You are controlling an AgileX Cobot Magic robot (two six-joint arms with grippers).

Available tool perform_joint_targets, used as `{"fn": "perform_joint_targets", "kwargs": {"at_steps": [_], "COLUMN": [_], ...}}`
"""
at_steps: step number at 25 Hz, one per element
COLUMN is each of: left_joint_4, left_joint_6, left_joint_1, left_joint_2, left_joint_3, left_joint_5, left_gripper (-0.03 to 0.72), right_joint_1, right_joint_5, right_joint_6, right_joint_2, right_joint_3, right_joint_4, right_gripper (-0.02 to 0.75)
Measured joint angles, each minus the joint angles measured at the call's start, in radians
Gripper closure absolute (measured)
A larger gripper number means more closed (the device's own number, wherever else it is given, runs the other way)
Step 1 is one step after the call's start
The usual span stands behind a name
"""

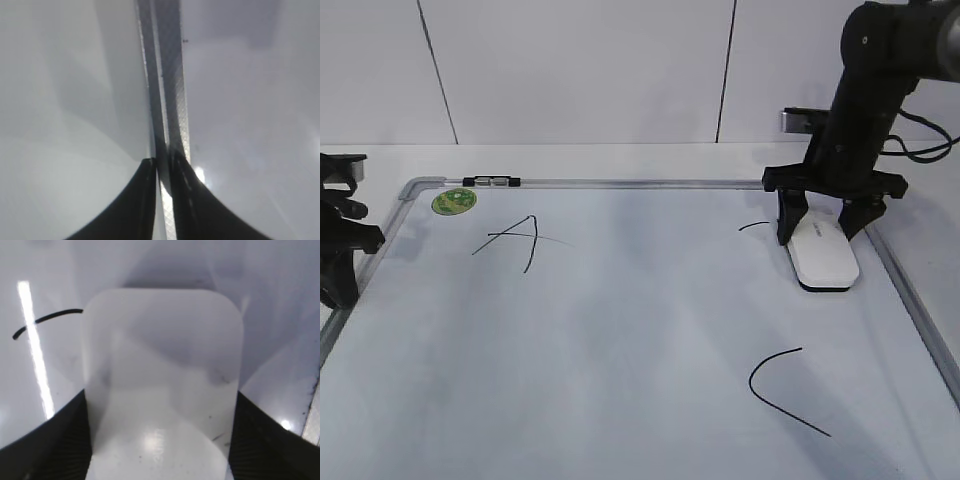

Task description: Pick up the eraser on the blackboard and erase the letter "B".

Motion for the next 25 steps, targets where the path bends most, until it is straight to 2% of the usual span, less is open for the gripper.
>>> {"fn": "perform_joint_targets", "kwargs": {"at_steps": [5, 11, 22, 25], "left_joint_4": [0.002, 0.006, 0.006, 0.006], "left_joint_6": [0.000, 0.000, 0.000, 0.000], "left_joint_1": [0.000, 0.000, 0.000, 0.000], "left_joint_2": [0.000, 0.000, 0.000, 0.000], "left_joint_3": [0.000, 0.000, 0.000, 0.000], "left_joint_5": [0.000, 0.001, 0.001, 0.001], "left_gripper": [0.610, 0.610, 0.610, 0.610], "right_joint_1": [0.023, 0.089, 0.313, 0.333], "right_joint_5": [0.038, 0.035, 0.014, 0.014], "right_joint_6": [0.000, 0.000, 0.000, 0.000], "right_joint_2": [0.033, 0.089, 0.117, 0.125], "right_joint_3": [-0.068, -0.168, -0.219, -0.234], "right_joint_4": [-0.005, -0.019, 0.033, 0.046], "right_gripper": [0.190, 0.191, 0.191, 0.191]}}
